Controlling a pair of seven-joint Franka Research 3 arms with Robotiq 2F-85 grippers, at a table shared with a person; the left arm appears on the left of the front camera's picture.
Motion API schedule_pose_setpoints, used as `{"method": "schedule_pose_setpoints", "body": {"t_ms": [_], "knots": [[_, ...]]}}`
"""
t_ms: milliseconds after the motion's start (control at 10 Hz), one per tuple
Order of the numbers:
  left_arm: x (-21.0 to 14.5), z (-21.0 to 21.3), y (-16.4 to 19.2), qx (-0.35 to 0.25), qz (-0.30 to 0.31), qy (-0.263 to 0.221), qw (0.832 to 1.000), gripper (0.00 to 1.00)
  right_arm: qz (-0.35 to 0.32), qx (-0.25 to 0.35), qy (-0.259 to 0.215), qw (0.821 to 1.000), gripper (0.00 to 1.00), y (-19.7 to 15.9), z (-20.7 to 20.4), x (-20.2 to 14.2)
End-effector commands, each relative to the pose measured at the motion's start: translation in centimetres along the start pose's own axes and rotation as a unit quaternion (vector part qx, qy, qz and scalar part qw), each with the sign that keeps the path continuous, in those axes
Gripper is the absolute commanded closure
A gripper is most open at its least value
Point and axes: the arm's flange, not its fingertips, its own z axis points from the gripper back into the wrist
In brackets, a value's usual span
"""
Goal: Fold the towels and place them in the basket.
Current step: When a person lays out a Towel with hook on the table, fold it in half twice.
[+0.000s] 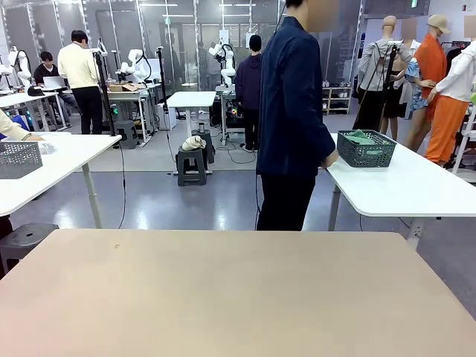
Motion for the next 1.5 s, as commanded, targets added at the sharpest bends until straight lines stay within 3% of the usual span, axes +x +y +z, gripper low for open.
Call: {"method": "schedule_pose_setpoints", "body": {"t_ms": [0, 500, 1000, 1400], "knots": [[-0.1, 0.2, 0.1, -0.007, -0.002, -0.011, 1.000, 0.00, -0.001, 0.000, -0.003, 1.000, 0.00, 0.0, 0.1, 0.0], [0.0, 0.0, 0.0, -0.001, 0.002, -0.003, 1.000, 0.00, -0.001, -0.001, 0.000, 1.000, 0.00, 0.0, 0.0, -0.1], [-1.9, 4.2, 3.7, -0.033, 0.000, -0.027, 0.999, 0.00, 0.007, 0.016, -0.015, 1.000, 0.00, -2.8, 3.8, 1.8], [-1.0, 8.7, 3.1, -0.068, -0.014, -0.042, 0.997, 0.00, 0.009, 0.027, -0.016, 0.999, 0.00, -3.2, 6.1, 2.8]]}}
